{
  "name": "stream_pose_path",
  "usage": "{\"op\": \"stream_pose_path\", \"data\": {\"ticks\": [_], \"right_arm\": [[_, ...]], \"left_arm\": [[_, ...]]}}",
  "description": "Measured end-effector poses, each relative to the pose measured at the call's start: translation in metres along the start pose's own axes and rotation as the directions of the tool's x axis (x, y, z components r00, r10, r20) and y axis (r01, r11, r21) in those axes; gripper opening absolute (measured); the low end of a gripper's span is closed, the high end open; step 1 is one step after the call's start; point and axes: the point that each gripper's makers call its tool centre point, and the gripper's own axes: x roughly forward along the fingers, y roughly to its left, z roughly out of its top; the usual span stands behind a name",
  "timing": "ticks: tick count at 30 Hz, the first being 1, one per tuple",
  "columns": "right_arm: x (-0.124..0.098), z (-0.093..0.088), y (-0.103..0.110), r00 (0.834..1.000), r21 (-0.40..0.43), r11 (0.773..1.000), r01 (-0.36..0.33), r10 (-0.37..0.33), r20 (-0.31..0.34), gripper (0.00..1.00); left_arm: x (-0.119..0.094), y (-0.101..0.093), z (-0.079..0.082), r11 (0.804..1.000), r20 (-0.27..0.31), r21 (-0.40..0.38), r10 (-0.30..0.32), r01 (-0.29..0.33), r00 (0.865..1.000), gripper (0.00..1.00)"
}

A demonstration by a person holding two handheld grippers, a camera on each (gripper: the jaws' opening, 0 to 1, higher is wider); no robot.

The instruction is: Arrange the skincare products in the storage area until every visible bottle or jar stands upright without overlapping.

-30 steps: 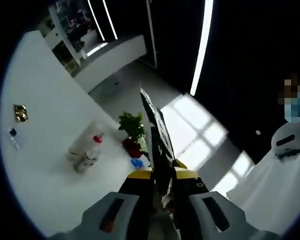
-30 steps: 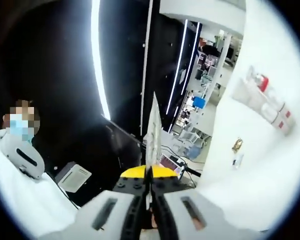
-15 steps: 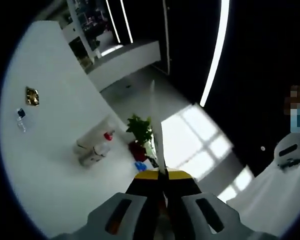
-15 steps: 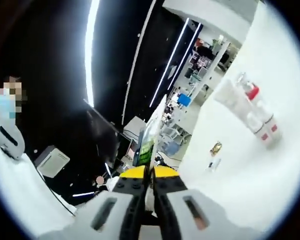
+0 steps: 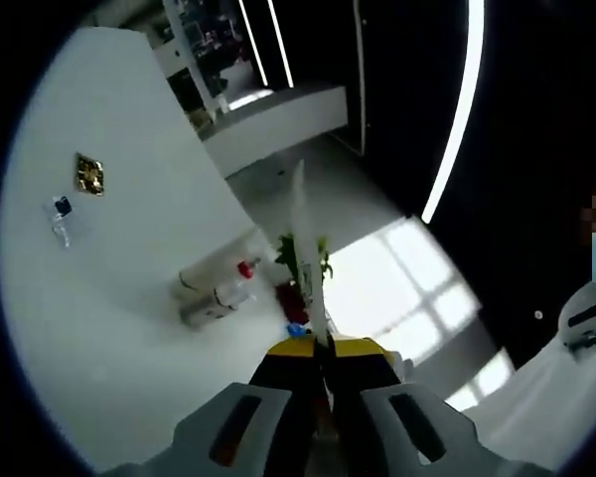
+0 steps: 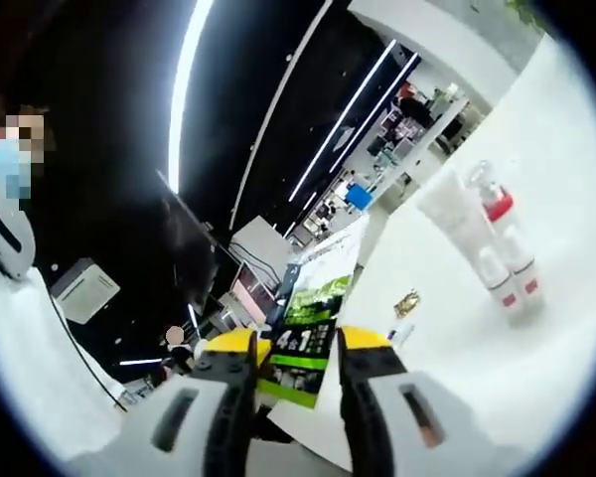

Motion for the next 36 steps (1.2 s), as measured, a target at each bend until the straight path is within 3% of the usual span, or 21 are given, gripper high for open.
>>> {"op": "stream_pose_path", "data": {"ticks": [17,36], "right_arm": [[-0.008,-0.005,-0.039,0.992,-0.075,0.992,0.104,-0.109,-0.058,0.59],[-0.027,-0.004,-0.086,0.963,-0.138,0.961,0.24,-0.254,-0.091,0.79]], "left_arm": [[0.015,0.039,-0.005,0.995,-0.032,-0.055,0.086,-0.088,0.996,0.0],[0.032,0.087,-0.011,0.977,-0.068,-0.106,0.18,-0.186,0.981,0.02]]}}
